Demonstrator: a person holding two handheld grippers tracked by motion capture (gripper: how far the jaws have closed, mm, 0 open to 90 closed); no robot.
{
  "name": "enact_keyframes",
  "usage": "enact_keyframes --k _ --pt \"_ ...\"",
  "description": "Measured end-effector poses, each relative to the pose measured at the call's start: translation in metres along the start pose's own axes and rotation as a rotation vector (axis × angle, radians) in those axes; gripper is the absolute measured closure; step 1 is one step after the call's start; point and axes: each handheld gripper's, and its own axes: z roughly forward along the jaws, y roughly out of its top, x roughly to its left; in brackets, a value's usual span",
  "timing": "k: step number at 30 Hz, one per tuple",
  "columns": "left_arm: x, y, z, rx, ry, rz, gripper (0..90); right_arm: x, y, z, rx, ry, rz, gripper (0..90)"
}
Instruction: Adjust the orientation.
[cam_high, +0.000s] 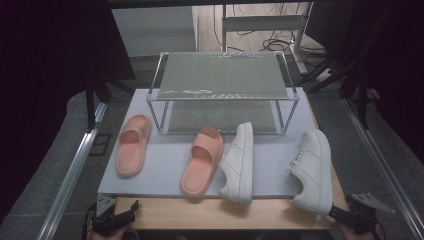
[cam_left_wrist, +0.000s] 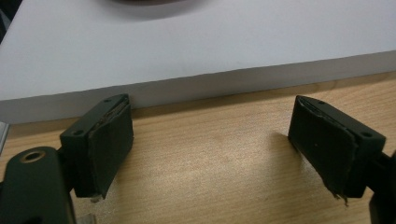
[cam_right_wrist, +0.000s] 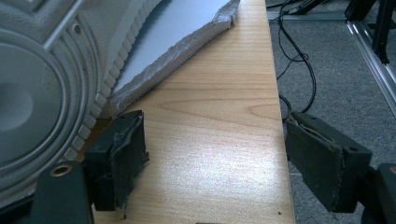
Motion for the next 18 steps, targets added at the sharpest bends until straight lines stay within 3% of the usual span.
enact_keyframes --k 18 --pt "-0.0001 0.0011 0.0009 0.006 -0.003 0.002 13.0 -0.0015 -0.0011 0.0001 -0.004 0.009 0.007 21.0"
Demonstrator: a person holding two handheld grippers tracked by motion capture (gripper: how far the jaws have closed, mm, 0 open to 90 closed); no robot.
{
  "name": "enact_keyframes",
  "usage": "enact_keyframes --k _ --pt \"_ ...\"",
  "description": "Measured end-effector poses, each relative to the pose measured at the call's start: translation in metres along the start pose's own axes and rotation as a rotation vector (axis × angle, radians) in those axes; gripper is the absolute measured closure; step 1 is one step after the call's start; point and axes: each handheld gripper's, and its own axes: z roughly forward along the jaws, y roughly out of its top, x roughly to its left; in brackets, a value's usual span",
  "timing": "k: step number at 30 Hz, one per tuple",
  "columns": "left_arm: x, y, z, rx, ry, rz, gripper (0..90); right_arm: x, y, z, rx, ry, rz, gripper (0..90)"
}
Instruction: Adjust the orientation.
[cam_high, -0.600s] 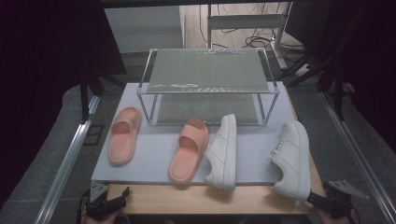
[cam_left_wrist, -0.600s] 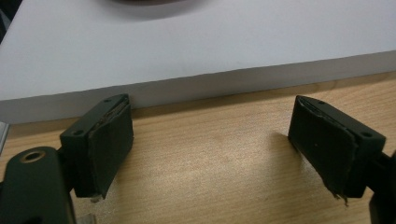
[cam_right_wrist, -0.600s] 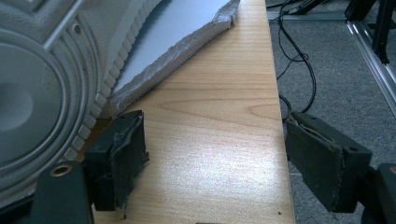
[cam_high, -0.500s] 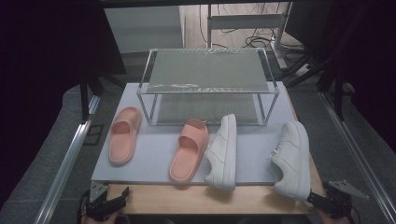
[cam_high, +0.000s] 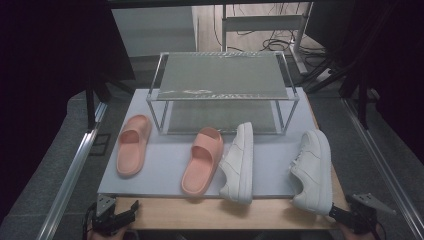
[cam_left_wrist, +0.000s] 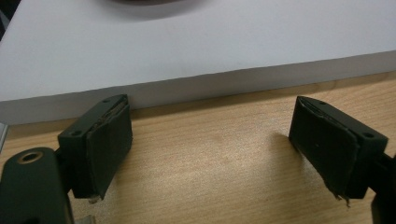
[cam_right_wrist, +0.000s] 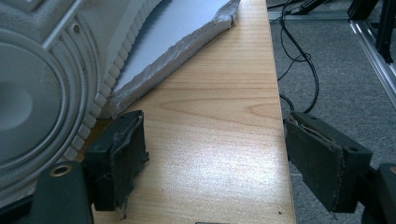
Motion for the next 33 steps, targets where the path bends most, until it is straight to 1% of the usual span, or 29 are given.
enact_keyframes --k 5,11,18,22,23,24,25,30,33 --pt "0.0 0.0 0.0 0.006 -0.011 0.007 10.4 0.0 0.0 0.0 0.0 0.001 0.001 21.0" --pt "-0.002 0.002 0.001 0.014 -0.004 0.004 10.6 0.0 0.0 0.0 0.003 0.002 0.001 21.0" --pt "-0.002 0.004 0.0 0.023 -0.015 0.003 12.4 0.0 0.001 0.0 0.008 0.001 -0.003 21.0" --pt "-0.002 0.006 -0.002 0.018 -0.018 0.003 12.6 0.0 0.001 0.0 0.011 0.002 -0.004 21.0" --pt "-0.003 0.009 -0.004 0.005 -0.019 0.006 12.6 0.0 0.002 0.0 0.013 0.001 -0.006 21.1" --pt "-0.003 0.009 -0.004 0.005 -0.019 0.006 12.7 0.0 0.002 0.0 0.013 0.001 -0.006 21.1" --pt "-0.003 0.012 -0.007 -0.004 -0.028 0.009 12.8 0.0 0.002 0.0 0.015 0.001 -0.006 21.1" --pt "-0.003 0.018 -0.01 -0.001 -0.046 0.018 13.1 0.001 0.002 -0.001 0.015 -0.006 -0.013 21.0" --pt "-0.003 0.021 -0.012 -0.002 -0.045 0.025 13.5 0.002 0.003 -0.001 0.019 -0.01 -0.021 21.0"
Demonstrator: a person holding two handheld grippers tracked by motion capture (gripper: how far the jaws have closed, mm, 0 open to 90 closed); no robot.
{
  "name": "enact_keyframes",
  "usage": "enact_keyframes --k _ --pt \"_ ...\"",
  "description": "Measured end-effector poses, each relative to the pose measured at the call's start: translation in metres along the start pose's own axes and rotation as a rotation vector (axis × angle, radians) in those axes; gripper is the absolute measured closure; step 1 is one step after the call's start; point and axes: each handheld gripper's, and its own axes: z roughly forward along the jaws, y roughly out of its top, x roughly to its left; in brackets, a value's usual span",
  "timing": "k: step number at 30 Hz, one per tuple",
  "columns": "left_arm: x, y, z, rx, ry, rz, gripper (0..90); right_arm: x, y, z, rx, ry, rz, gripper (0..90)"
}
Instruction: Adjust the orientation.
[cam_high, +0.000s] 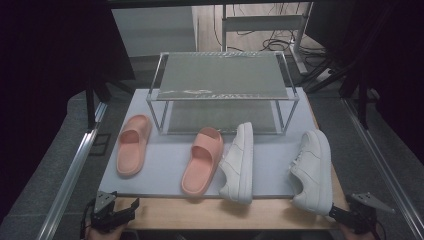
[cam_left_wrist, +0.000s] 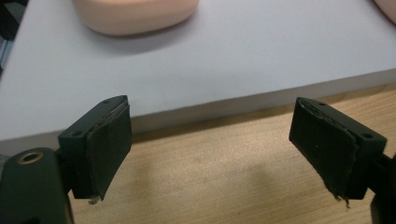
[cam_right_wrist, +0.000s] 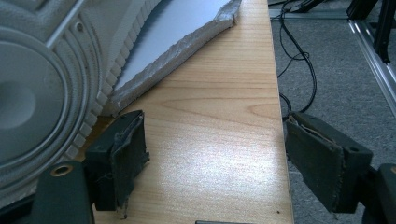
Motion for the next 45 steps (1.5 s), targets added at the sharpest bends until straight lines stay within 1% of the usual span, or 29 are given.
enact_keyframes --k 5,8,10,13,14,15,19,20,23,24,25,26,27,28,29,30,32,33,34,38,39,41,42,43,45 --pt "0.0 0.01 -0.003 -0.015 -0.014 0.009 13.6 0.001 0.0 0.0 -0.002 -0.004 -0.001 20.9" --pt "0.0 0.014 -0.003 -0.014 -0.018 0.013 14.0 0.001 0.0 0.0 0.0 -0.004 -0.003 20.9" --pt "-0.001 0.02 -0.003 -0.011 -0.018 0.028 14.2 0.001 0.0 0.0 -0.001 -0.004 -0.003 21.0" --pt "-0.001 0.027 -0.004 -0.014 -0.024 0.036 15.0 0.001 0.0 0.0 -0.001 -0.003 -0.002 20.9" --pt "-0.001 0.027 -0.004 -0.014 -0.024 0.036 15.4 0.0 0.0 0.0 -0.003 -0.003 -0.002 20.9" --pt "0.0 0.032 -0.004 -0.015 -0.033 0.033 15.5 0.0 0.0 0.0 -0.004 -0.002 0.001 20.9" --pt "0.0 0.038 -0.004 -0.016 -0.042 0.031 15.7 0.0 0.0 0.0 -0.003 0.003 0.005 20.9" --pt "0.001 0.042 -0.003 -0.014 -0.047 0.034 16.0 -0.001 -0.001 0.0 -0.004 0.004 0.007 20.8" --pt "0.001 0.047 -0.002 -0.011 -0.05 0.039 17.3 -0.001 -0.001 0.0 -0.004 0.005 0.009 20.9" --pt "0.001 0.051 -0.002 -0.016 -0.047 0.042 18.0 -0.001 -0.001 0.0 -0.003 0.006 0.013 20.8" --pt "0.001 0.051 -0.002 -0.016 -0.047 0.042 18.6 -0.001 -0.001 0.001 -0.005 0.005 0.013 20.8" --pt "0.002 0.057 -0.002 -0.022 -0.051 0.04 19.4 -0.001 -0.001 0.001 -0.004 0.006 0.014 20.7" --pt "0.002 0.059 -0.002 -0.022 -0.051 0.04 20.0 -0.001 -0.001 0.001 -0.004 0.007 0.016 20.6" --pt "0.002 0.059 -0.002 -0.022 -0.051 0.04 20.6 -0.001 -0.001 0.001 -0.004 0.007 0.016 20.6" --pt "0.003 0.065 -0.001 -0.021 -0.049 0.043 21.8 -0.001 -0.001 0.001 -0.004 0.008 0.017 20.3" --pt "0.003 0.065 -0.001 -0.021 -0.049 0.043 22.7 -0.001 -0.001 0.001 -0.004 0.009 0.017 20.2" --pt "0.004 0.073 0.003 -0.012 -0.054 0.05 25.3 -0.001 -0.001 0.001 -0.004 0.01 0.019 20.2" --pt "0.004 0.073 0.003 -0.012 -0.054 0.05 26.3 -0.001 -0.001 0.001 -0.004 0.01 0.019 20.2" --pt "0.005 0.077 0.006 -0.006 -0.063 0.051 27.6 -0.001 -0.001 0.001 -0.004 0.011 0.02 20.2" --pt "0.006 0.083 0.011 -0.001 -0.061 0.056 29.2 -0.002 -0.001 0.001 -0.004 0.012 0.022 20.0" --pt "0.007 0.085 0.013 0.0 -0.062 0.057 32.1 -0.002 -0.001 0.001 -0.005 0.012 0.021 19.9" --pt "0.009 0.09 0.018 -0.001 -0.057 0.058 33.9 -0.002 -0.001 0.001 -0.005 0.012 0.022 19.8" --pt "0.009 0.09 0.018 -0.001 -0.057 0.058 36.6 -0.002 -0.001 0.001 -0.005 0.012 0.022 19.8" --pt "0.01 0.092 0.021 -0.001 -0.062 0.059 36.6 -0.002 -0.001 0.001 -0.004 0.014 0.022 19.8" --pt "0.012 0.097 0.025 0.0 -0.058 0.055 38.5 -0.002 -0.001 0.001 -0.003 0.015 0.026 19.8"
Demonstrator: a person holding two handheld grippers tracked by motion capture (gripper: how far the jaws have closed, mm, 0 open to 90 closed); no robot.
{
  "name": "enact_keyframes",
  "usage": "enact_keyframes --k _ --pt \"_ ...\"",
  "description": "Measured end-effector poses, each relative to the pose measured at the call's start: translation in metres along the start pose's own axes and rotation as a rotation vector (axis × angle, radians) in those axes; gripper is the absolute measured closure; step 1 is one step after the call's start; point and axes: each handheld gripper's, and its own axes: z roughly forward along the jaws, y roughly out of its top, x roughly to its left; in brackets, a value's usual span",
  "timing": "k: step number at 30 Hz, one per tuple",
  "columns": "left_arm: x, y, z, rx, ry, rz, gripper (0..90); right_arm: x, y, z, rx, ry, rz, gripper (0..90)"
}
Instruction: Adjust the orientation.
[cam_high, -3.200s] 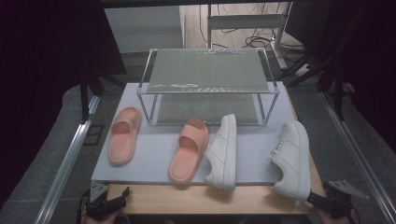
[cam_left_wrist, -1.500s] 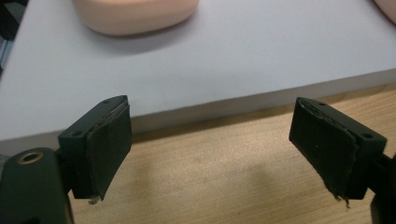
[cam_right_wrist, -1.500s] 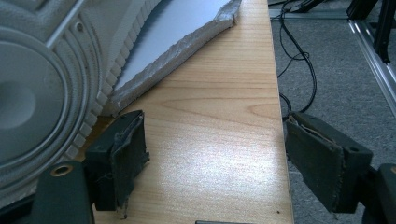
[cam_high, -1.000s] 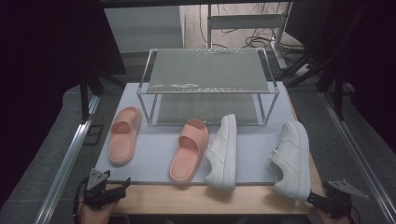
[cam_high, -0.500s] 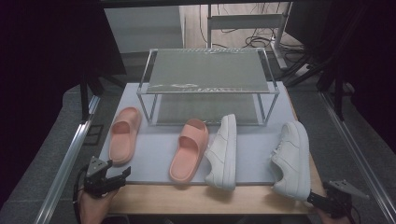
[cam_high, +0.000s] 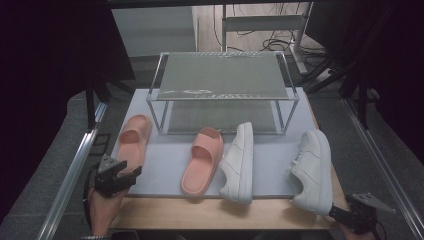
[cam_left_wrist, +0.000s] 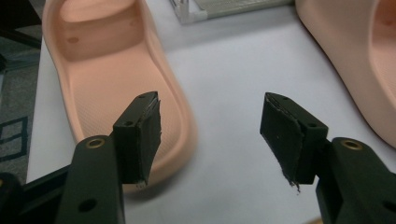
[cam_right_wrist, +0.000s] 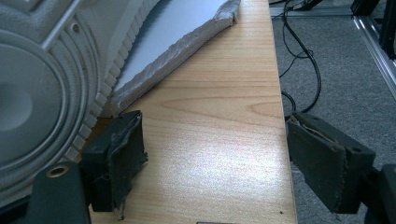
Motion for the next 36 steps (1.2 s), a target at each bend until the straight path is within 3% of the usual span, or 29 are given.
enact_keyframes --k 1,5,16,24,36 --pt "0.003 0.004 0.004 -0.001 -0.011 -0.004 43.0 0.0 0.0 0.0 0.0 0.0 0.0 19.7" --pt "0.006 0.011 0.01 0.001 -0.006 -0.006 45.8 0.0 0.0 0.0 0.0 0.001 0.001 19.7" --pt "0.015 0.031 0.033 0.017 0.036 -0.03 61.4 -0.001 0.0 0.0 -0.001 0.005 0.004 19.7" --pt "0.021 0.043 0.049 0.017 0.078 -0.031 66.6 -0.001 0.0 0.0 0.0 0.005 0.002 19.6" --pt "0.028 0.054 0.073 0.045 0.107 -0.041 74.2 -0.001 -0.001 0.0 -0.001 0.01 0.005 19.5"
